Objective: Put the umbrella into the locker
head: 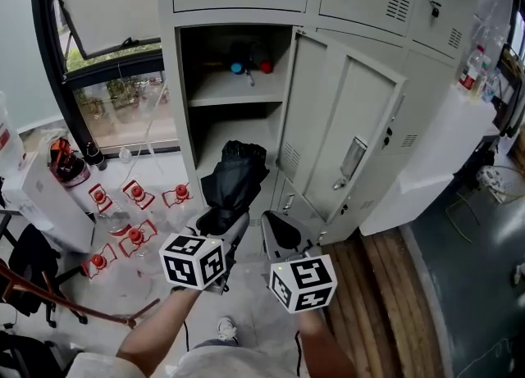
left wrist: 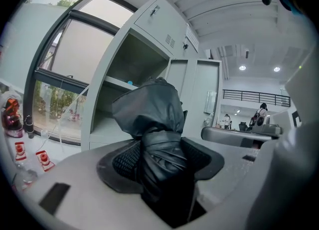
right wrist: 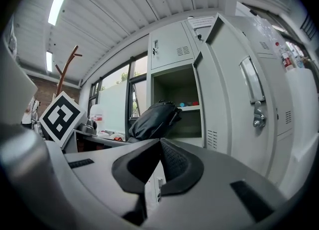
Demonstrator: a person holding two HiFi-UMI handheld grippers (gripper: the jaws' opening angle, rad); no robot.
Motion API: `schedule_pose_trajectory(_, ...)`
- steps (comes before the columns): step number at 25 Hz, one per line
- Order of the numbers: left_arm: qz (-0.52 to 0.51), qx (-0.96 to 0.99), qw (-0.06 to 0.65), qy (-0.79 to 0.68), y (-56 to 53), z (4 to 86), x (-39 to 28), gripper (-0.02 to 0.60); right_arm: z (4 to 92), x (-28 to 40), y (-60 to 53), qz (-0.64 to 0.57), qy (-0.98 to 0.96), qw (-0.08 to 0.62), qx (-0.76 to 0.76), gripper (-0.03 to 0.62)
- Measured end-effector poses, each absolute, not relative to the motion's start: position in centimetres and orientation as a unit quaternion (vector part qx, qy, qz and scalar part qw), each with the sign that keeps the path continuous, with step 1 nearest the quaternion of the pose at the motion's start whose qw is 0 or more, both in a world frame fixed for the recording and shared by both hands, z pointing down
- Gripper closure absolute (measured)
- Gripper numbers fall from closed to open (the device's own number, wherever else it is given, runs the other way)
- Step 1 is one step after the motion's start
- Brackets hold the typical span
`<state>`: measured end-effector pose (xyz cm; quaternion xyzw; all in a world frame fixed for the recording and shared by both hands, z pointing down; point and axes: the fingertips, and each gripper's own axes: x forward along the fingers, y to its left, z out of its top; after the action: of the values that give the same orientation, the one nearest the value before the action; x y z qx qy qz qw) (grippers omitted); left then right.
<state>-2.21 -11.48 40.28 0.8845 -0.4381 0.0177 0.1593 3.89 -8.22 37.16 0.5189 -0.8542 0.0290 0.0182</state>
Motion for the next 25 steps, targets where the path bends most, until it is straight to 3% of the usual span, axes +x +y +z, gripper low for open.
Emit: schedule_pose_trajectory(25,0.037,0.901,0.179,-0.393,-23.0,42.1,-4.8,0.330,36.9,-0.5,-19.5,0.024,-0.835,0.048,0.548,0.591)
